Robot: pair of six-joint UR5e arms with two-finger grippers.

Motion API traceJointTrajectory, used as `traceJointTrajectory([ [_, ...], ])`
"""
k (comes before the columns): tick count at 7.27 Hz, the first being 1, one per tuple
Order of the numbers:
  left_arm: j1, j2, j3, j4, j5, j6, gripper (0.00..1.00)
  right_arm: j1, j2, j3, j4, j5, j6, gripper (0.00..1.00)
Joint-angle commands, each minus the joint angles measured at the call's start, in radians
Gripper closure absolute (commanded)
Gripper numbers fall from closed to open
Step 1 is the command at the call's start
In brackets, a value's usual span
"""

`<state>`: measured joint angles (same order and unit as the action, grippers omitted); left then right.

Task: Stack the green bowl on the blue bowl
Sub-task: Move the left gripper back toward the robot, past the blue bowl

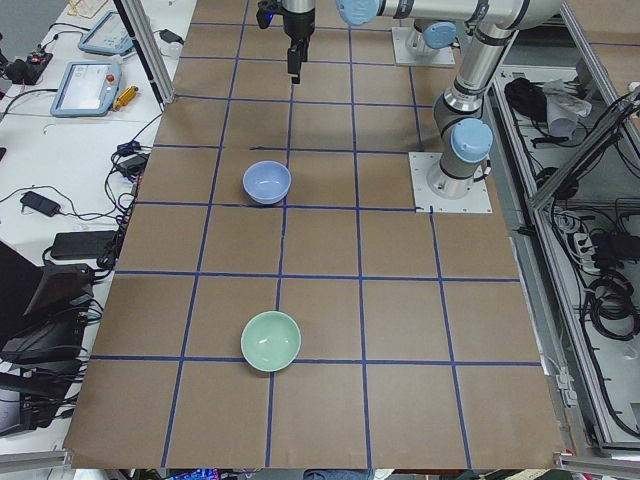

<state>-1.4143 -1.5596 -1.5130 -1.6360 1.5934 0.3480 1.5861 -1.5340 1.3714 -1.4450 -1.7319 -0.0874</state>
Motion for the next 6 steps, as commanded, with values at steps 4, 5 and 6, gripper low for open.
traceJointTrajectory([
  [4,0.372,-0.02,-0.098,0.045,-0.018,0.554,0.0,0.0,0.0,0.0,0.0,0.0,0.0,0.0],
  [5,0.456,-0.022,-0.117,0.059,-0.035,0.679,0.0,0.0,0.0,0.0,0.0,0.0,0.0,0.0],
  [6,0.545,-0.022,-0.148,0.073,-0.032,0.81,0.0,0.0,0.0,0.0,0.0,0.0,0.0,0.0],
])
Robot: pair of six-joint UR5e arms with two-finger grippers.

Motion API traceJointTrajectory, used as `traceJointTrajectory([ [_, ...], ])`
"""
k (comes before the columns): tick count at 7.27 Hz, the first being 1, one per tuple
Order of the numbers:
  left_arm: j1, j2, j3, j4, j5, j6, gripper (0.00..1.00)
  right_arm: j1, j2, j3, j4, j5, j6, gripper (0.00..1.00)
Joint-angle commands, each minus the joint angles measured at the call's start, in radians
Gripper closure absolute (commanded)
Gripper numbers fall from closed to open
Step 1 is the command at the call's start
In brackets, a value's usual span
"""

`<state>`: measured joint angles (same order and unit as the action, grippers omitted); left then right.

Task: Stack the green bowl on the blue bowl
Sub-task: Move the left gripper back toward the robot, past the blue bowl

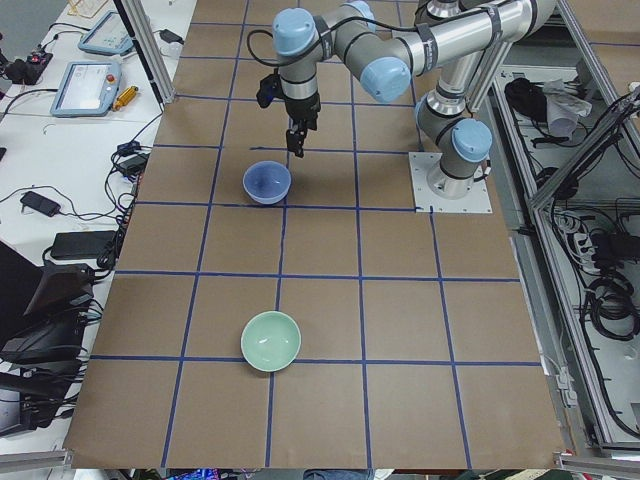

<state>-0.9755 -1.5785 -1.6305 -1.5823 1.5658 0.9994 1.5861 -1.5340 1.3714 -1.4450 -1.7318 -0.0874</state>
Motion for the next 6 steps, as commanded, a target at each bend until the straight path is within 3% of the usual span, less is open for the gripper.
traceJointTrajectory([
  [1,0.201,-0.026,-0.064,0.118,-0.007,0.34,0.0,0.0,0.0,0.0,0.0,0.0,0.0,0.0],
  [3,0.319,-0.095,-0.109,0.278,-0.003,0.613,0.0,0.0,0.0,0.0,0.0,0.0,0.0,0.0],
  [4,0.333,-0.142,-0.091,0.335,0.0,0.631,0.0,0.0,0.0,0.0,0.0,0.0,0.0,0.0],
  [6,0.372,-0.24,-0.028,0.384,-0.003,0.852,0.0,0.0,0.0,0.0,0.0,0.0,0.0,0.0],
])
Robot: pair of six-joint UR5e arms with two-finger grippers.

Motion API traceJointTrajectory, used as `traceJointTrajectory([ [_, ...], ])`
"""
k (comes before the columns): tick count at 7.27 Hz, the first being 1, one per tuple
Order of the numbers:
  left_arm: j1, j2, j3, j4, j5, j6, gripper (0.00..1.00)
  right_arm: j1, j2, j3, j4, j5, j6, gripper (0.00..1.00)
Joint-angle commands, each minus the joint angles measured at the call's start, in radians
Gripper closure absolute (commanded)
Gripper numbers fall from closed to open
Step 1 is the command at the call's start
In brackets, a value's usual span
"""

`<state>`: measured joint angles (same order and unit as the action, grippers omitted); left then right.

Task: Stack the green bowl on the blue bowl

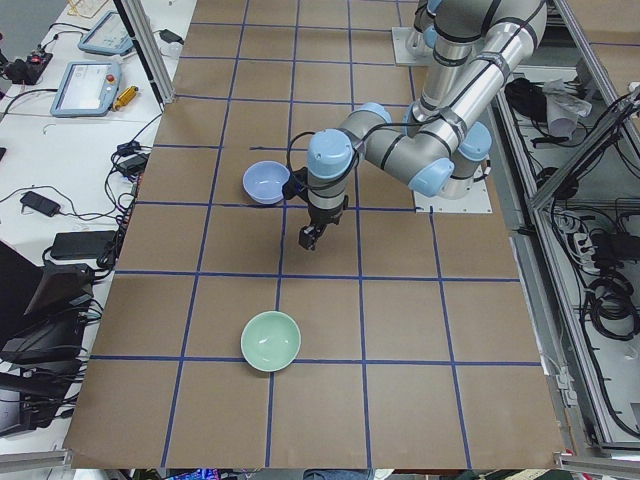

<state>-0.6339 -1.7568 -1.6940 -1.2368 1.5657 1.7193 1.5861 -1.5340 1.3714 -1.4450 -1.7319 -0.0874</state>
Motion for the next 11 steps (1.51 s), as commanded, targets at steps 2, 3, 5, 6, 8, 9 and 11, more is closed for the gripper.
traceJointTrajectory([
  [2,0.045,-0.169,0.103,0.114,0.005,0.308,0.0,0.0,0.0,0.0,0.0,0.0,0.0,0.0],
  [3,0.045,-0.219,0.146,0.118,0.007,0.383,0.0,0.0,0.0,0.0,0.0,0.0,0.0,0.0],
  [5,0.054,-0.324,0.25,0.123,0.008,0.593,0.0,0.0,0.0,0.0,0.0,0.0,0.0,0.0],
  [6,0.054,-0.375,0.298,0.123,0.01,0.612,0.0,0.0,0.0,0.0,0.0,0.0,0.0,0.0],
  [8,0.054,-0.456,0.35,0.125,0.01,0.732,0.01,0.0,0.0,0.0,0.0,0.0,0.0,0.0],
  [9,0.054,-0.48,0.372,0.123,0.011,0.747,0.02,0.0,0.0,0.0,0.0,0.0,0.0,0.0],
  [11,0.059,-0.5,0.367,0.123,0.074,0.867,0.04,0.0,0.0,0.0,0.0,0.0,0.0,0.0],
])
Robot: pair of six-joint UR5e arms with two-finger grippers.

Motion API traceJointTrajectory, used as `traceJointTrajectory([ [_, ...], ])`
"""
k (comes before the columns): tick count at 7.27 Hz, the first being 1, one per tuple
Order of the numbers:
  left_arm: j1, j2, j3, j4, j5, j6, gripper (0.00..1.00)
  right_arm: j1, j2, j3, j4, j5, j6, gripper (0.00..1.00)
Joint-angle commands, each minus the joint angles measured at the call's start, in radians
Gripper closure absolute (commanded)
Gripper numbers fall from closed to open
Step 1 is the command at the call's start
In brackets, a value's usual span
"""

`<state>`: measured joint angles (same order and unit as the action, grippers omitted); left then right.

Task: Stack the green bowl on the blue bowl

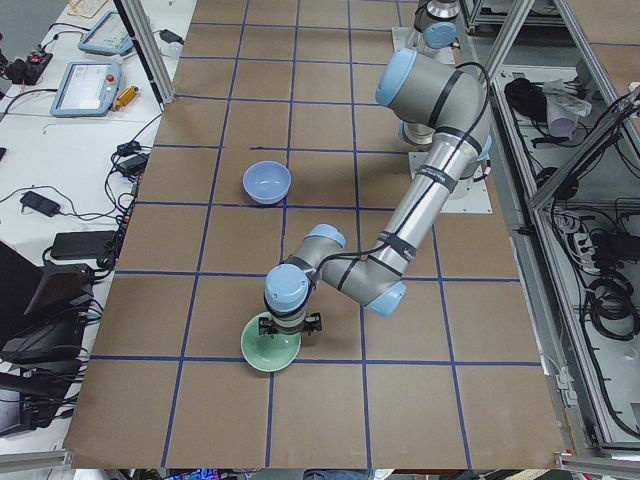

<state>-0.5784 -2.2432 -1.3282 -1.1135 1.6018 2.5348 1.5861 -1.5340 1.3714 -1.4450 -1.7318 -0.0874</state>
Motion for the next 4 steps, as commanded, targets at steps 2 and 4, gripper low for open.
traceJointTrajectory([
  [2,0.026,-0.012,-0.006,0.0,0.063,0.052,0.04,0.0,0.0,0.0,0.0,0.0,0.0,0.0],
  [4,0.028,-0.012,-0.009,-0.002,0.06,0.053,0.13,0.0,0.0,0.0,0.0,0.0,0.0,0.0],
])
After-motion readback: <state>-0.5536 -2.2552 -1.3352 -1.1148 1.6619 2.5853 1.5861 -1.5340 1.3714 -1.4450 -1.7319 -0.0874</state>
